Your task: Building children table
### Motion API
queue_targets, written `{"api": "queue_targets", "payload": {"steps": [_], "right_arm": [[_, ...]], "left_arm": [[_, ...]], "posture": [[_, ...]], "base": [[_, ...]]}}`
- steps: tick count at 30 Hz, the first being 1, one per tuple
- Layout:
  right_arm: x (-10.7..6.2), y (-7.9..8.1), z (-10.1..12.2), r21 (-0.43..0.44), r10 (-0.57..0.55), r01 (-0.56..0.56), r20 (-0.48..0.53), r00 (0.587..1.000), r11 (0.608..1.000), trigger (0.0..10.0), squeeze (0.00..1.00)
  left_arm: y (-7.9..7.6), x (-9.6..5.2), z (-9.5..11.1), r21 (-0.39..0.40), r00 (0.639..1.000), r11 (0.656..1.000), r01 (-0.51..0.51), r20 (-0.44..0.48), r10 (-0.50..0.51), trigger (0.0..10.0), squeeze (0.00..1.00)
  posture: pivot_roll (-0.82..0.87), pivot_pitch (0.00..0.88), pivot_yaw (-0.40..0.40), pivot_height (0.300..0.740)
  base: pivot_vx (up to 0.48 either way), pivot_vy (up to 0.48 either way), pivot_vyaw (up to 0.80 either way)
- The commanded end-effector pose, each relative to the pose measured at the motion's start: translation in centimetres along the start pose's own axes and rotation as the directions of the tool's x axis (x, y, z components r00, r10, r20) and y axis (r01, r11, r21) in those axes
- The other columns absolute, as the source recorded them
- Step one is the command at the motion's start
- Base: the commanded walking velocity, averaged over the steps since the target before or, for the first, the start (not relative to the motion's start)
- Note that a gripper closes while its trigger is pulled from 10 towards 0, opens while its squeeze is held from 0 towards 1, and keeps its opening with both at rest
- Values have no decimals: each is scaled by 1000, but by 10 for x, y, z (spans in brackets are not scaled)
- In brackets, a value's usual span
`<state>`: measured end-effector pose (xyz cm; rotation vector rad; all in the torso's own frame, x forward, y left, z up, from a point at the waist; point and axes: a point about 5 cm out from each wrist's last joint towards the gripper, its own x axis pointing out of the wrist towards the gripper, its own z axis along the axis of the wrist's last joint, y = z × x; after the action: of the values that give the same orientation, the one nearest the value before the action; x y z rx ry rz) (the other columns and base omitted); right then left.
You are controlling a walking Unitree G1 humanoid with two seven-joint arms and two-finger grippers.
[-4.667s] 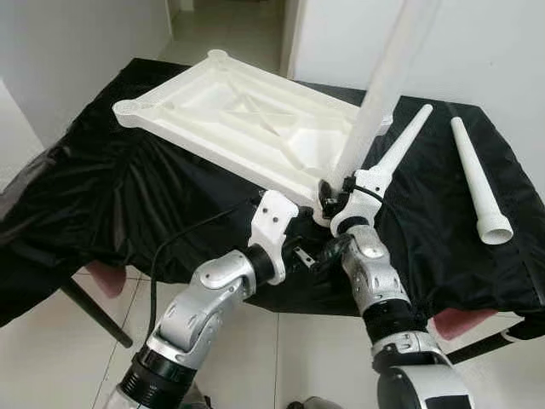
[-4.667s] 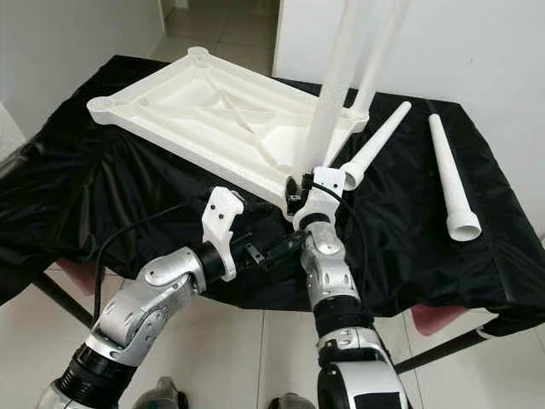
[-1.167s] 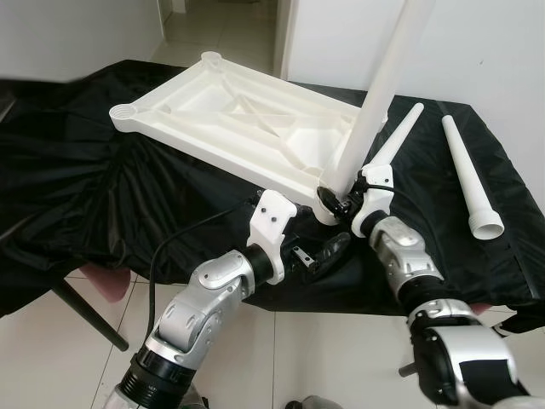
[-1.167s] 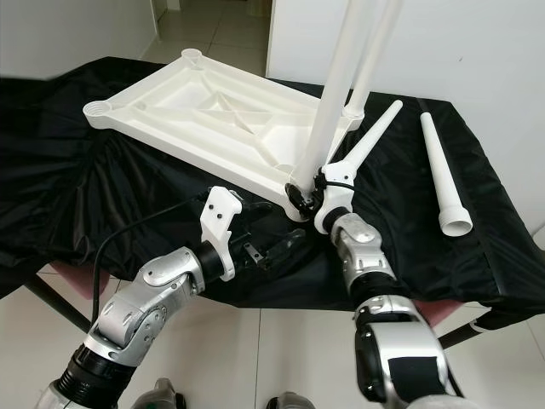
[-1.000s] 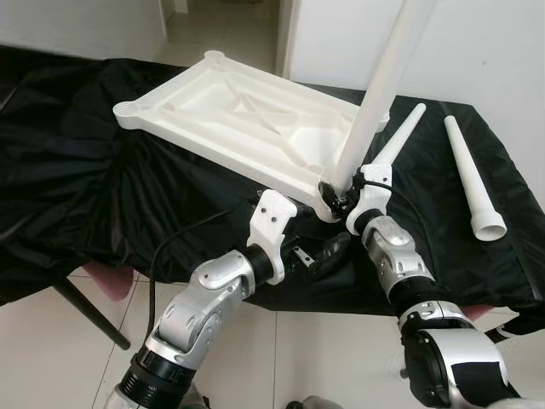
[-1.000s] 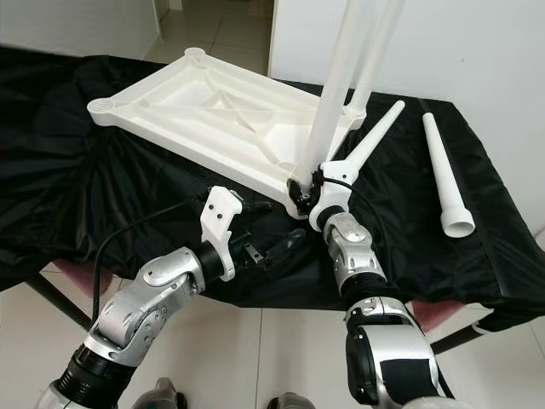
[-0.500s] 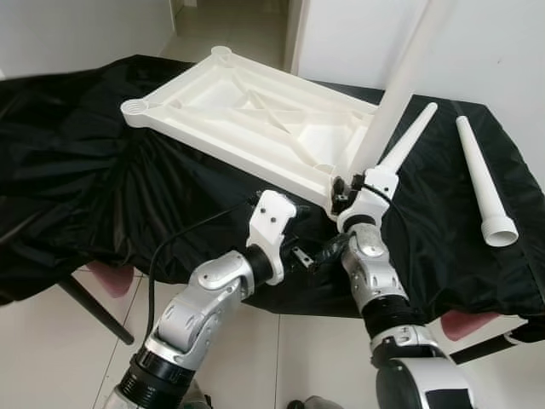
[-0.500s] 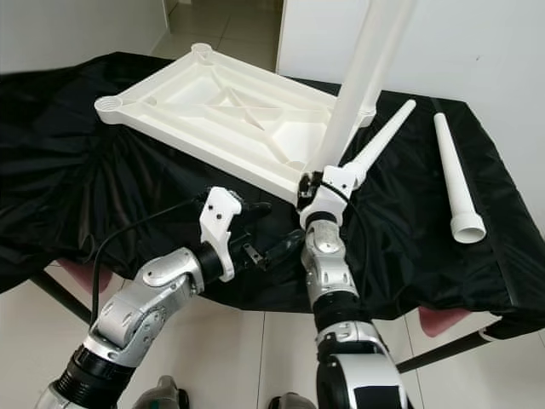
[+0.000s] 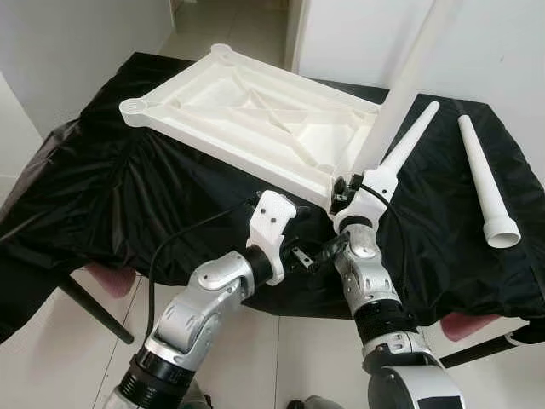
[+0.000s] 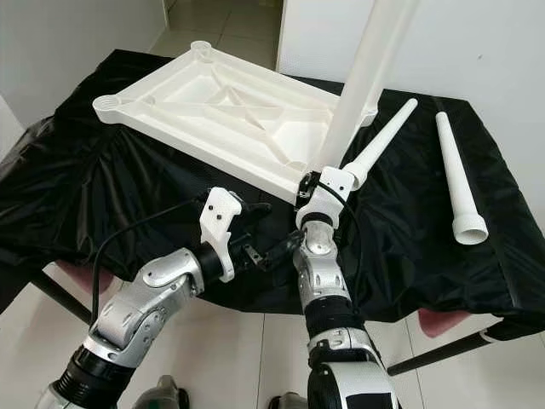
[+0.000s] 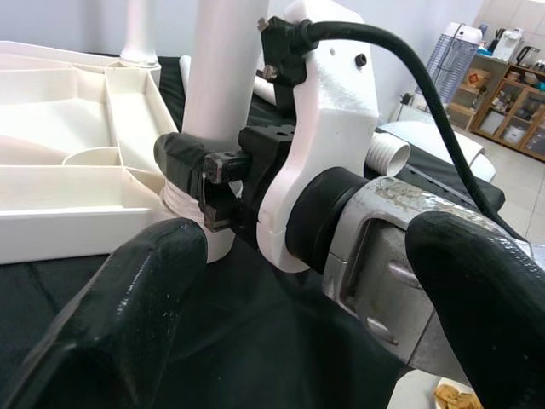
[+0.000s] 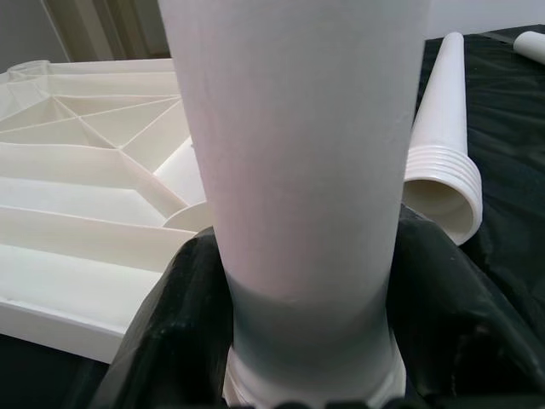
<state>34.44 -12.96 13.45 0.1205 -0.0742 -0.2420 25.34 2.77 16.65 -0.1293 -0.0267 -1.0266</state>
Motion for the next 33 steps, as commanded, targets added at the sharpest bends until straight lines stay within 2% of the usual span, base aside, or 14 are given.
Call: {"api": "queue_targets", "payload": {"steps": [1,5,10,14,16,17,18,20,22,26,28,29,31,33], "right_arm": [[-4,-5,-4,9,5,-5,-16,1000,1000,10000,1000],[-6,-7,1,45,58,-59,19,998,997,10000,1000],[-2,-21,4,48,75,-77,43,996,996,10000,1000],[-1,-24,4,50,101,-103,45,994,993,10000,1000],[2,-27,3,58,212,-214,31,977,975,10000,984],[5,-31,3,43,268,-269,31,963,962,10000,0],[5,-31,3,43,268,-269,31,963,962,10000,0],[11,-41,2,20,352,-352,7,936,936,10000,0],[14,-46,2,9,386,-386,1,923,922,10000,0],[18,-51,3,3,414,-414,-9,910,910,10000,0],[25,-59,5,-7,500,-501,-39,865,865,10000,0],[25,-59,5,-7,500,-501,-39,865,865,10000,0],[29,-63,7,-24,569,-571,-62,820,821,10000,0],[29,-64,8,-28,583,-586,-68,810,810,10000,0]], "left_arm": [[-4,0,1,2,999,999,35,-3,-35,10000,0],[-4,0,0,4,999,999,36,-5,-36,10000,0],[-4,0,-1,4,999,999,38,-7,-38,10000,0],[-4,0,-1,4,999,999,38,-7,-38,10000,0],[-5,1,-1,5,999,999,40,-6,-40,10000,0],[-5,1,-1,5,999,999,42,-6,-42,10000,0],[-5,1,-1,5,999,999,42,-6,-42,10000,0],[-5,2,-1,6,999,999,45,-5,-45,10000,0],[-5,2,-1,6,999,999,46,-4,-46,10000,0],[-5,2,-1,7,999,999,47,-4,-47,10000,0],[-4,2,0,9,999,999,49,-5,-49,10000,0],[-4,2,0,9,999,999,49,-5,-49,10000,0],[-4,2,0,11,999,999,50,-6,-50,10000,0],[-4,2,0,11,999,999,50,-6,-50,10000,0]], "posture": [[82,24,-60,740],[82,16,-62,740],[79,10,-65,740],[77,9,-66,740],[72,6,-67,740],[71,5,-67,740],[71,5,-67,740],[69,1,-66,740],[69,0,-65,740],[70,0,-65,740],[71,0,-62,740],[71,0,-62,740],[74,0,-60,740],[74,0,-60,740]], "base": [[0,0,0],[0,0,0],[0,0,0],[0,0,0],[0,0,0],[0,0,0],[0,0,0],[0,0,0],[0,0,0],[0,0,0],[0,0,0],[0,0,0],[0,0,0],[0,0,0]]}}
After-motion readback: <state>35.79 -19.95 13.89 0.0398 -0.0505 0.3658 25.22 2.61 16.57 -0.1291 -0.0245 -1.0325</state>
